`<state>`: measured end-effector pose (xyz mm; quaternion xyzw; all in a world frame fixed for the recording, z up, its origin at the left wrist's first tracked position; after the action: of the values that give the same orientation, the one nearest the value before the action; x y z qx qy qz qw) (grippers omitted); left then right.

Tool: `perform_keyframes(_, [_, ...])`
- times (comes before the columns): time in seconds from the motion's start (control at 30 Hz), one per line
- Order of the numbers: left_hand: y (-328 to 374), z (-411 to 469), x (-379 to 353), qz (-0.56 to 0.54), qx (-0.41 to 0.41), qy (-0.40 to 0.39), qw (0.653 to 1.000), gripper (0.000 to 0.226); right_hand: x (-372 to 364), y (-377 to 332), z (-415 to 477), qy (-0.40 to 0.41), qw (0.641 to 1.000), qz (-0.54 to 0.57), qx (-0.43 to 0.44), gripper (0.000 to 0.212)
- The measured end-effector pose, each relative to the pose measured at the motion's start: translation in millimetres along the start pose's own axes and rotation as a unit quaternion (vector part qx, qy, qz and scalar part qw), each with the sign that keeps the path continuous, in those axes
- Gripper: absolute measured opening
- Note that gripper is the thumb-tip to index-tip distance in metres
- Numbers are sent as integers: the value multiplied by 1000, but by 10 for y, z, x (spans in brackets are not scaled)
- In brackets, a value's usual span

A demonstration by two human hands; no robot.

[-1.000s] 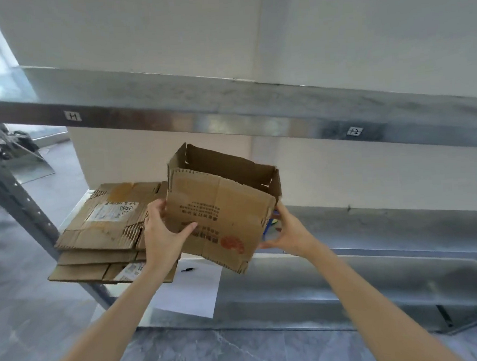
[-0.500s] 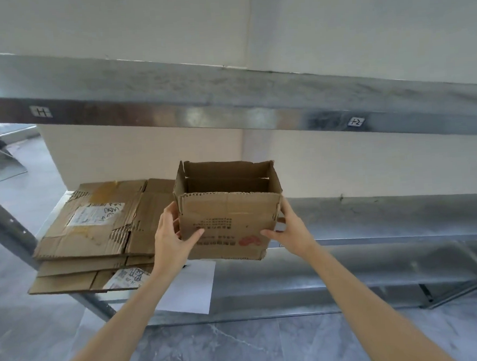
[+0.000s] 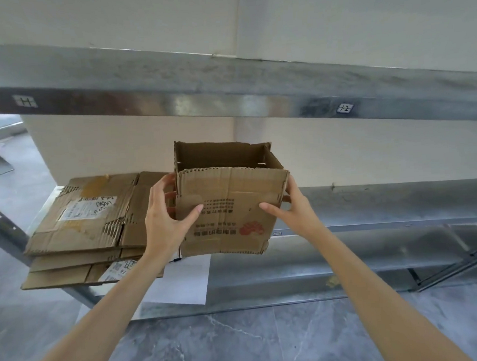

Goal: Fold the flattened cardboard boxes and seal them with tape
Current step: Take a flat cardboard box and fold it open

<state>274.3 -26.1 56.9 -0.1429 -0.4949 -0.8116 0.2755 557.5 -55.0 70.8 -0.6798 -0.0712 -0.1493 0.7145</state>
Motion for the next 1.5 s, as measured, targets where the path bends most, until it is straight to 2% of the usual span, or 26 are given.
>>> perform_keyframes(0.23, [550,-51,-352,-20,-48,-4,999,76,644,10,-116,15,1000,-5,1,93])
perform_keyframes(0.43, [1129,-105,-1012,-16,-60,4,998,76,1491,153,-132,15,1000,-7,7,77])
perform_keyframes(0.7, [1588,-87,-1972,11,-43,-20,999,80,2453,534,87,19,999,-29,-9,86])
perform_keyframes(0.87, [1478,-50,-2239,27,-19,-40,999,82,2490,789,256,1,1000,-21,-20,87])
perform_keyframes(1.1, [1339,29,-2367,7,-46,-94,994,70,2504,1052,397,3,999,-15,-41,82])
perform_keyframes(1.3, [1342,70,-2403,-30,-48,-87,995,71,2486,1077,451,7,999,-33,-31,70])
perform_keyframes(1.43, [1416,125,-2349,-64,-38,-63,995,73,2483,1035,472,43,994,-99,-22,86])
perform_keyframes(1.5, [1432,141,-2347,-73,-30,-69,995,71,2475,1008,474,51,996,-78,-11,86])
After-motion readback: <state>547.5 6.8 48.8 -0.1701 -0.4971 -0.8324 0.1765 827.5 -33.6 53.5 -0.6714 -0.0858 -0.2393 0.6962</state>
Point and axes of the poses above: each hand's wrist, its own z-axis towards the middle knuckle, its own x-axis out of the back of the hand, y = z × x, the point moved 5 cm from there along z, towards the middle knuckle, and after that the axes turned 11 degrees about z, right-handed, at the moved point
